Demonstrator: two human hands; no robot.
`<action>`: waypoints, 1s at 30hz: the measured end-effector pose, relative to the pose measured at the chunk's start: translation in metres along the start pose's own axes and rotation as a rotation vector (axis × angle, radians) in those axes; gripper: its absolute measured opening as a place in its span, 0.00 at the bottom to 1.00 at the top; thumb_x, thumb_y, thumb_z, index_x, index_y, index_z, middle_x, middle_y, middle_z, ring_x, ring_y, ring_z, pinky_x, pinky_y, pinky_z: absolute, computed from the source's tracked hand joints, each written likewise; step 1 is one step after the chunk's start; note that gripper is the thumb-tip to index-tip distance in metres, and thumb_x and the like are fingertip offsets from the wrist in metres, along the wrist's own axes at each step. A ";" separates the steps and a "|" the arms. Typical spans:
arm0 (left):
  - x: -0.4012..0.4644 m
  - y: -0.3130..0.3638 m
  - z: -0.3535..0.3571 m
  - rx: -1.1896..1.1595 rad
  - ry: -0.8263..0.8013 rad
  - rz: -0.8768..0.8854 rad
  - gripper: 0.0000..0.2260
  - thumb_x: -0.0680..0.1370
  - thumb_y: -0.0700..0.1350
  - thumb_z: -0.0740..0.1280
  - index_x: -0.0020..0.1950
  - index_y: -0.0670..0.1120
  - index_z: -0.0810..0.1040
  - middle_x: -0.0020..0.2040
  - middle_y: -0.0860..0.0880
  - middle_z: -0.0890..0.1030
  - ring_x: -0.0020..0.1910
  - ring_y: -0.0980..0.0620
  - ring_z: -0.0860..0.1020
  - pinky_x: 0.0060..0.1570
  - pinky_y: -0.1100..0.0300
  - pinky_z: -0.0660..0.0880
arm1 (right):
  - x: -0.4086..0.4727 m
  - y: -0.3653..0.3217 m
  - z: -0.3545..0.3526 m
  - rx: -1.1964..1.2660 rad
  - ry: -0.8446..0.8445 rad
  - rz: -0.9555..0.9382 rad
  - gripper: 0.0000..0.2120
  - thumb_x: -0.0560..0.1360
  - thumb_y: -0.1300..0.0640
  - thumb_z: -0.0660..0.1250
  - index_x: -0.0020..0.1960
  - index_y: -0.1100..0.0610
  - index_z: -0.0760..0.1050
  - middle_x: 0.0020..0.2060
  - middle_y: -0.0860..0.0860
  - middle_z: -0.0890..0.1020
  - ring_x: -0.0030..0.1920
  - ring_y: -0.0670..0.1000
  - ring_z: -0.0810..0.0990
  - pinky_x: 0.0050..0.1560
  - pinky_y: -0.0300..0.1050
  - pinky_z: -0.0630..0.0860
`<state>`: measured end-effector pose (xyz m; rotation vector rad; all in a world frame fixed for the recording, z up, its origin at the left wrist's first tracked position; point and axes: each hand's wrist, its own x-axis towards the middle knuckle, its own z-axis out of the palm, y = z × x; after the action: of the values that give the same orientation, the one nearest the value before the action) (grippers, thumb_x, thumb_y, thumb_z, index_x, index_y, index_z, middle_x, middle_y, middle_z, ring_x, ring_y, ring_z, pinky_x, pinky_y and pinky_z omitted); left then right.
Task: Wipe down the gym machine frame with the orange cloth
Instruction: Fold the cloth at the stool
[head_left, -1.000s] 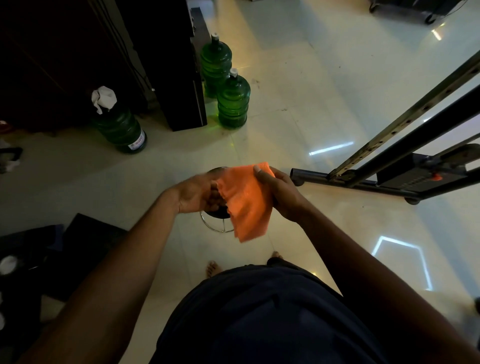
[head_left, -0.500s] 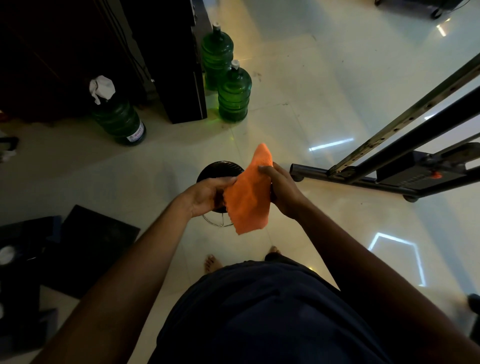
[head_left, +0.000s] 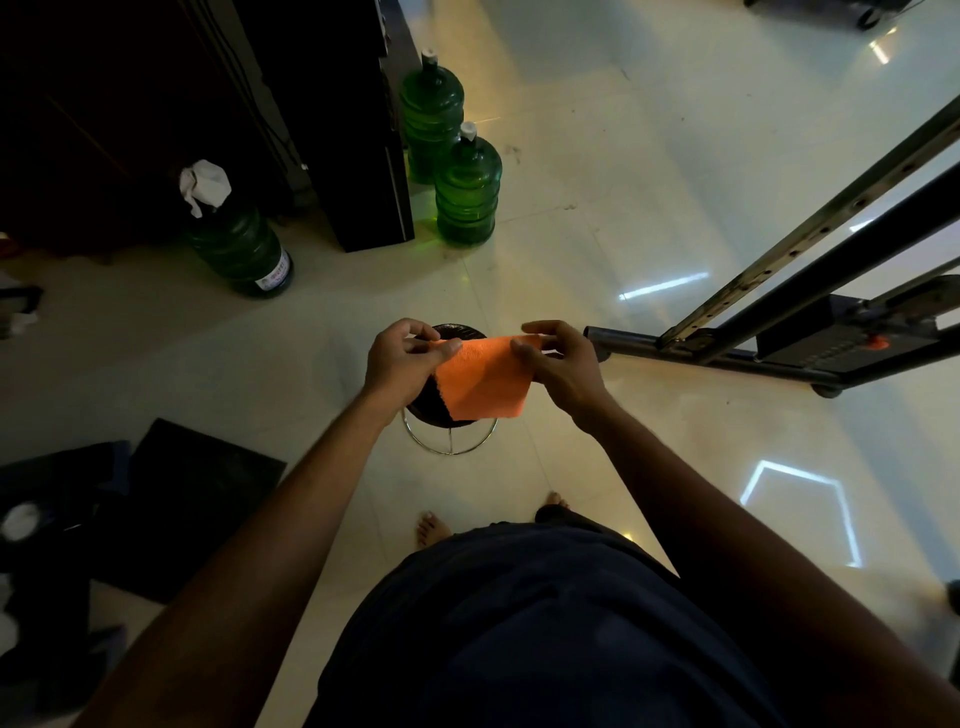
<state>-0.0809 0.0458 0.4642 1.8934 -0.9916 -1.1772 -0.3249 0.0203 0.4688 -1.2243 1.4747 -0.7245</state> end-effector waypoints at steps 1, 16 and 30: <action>0.000 0.002 -0.002 0.001 -0.027 -0.017 0.17 0.72 0.52 0.84 0.55 0.51 0.81 0.54 0.49 0.86 0.54 0.49 0.84 0.54 0.52 0.83 | 0.000 0.000 0.000 -0.014 -0.028 -0.004 0.17 0.79 0.49 0.78 0.67 0.49 0.81 0.59 0.49 0.82 0.56 0.56 0.85 0.57 0.61 0.86; -0.004 0.005 -0.018 0.016 -0.073 0.050 0.10 0.77 0.47 0.80 0.58 0.51 0.87 0.55 0.50 0.87 0.56 0.53 0.84 0.46 0.66 0.78 | 0.000 -0.002 -0.003 -0.080 -0.080 -0.024 0.13 0.81 0.55 0.77 0.65 0.50 0.84 0.58 0.49 0.84 0.57 0.56 0.86 0.61 0.60 0.85; -0.013 0.010 -0.024 0.512 -0.113 0.289 0.08 0.80 0.41 0.76 0.58 0.46 0.88 0.52 0.49 0.84 0.52 0.50 0.81 0.48 0.61 0.76 | -0.001 -0.015 -0.016 -0.691 -0.121 -0.269 0.10 0.82 0.54 0.75 0.62 0.55 0.86 0.56 0.52 0.80 0.55 0.52 0.82 0.54 0.49 0.81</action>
<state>-0.0653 0.0556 0.4859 1.9791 -1.6936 -0.9236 -0.3355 0.0145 0.4874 -1.9802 1.5237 -0.2954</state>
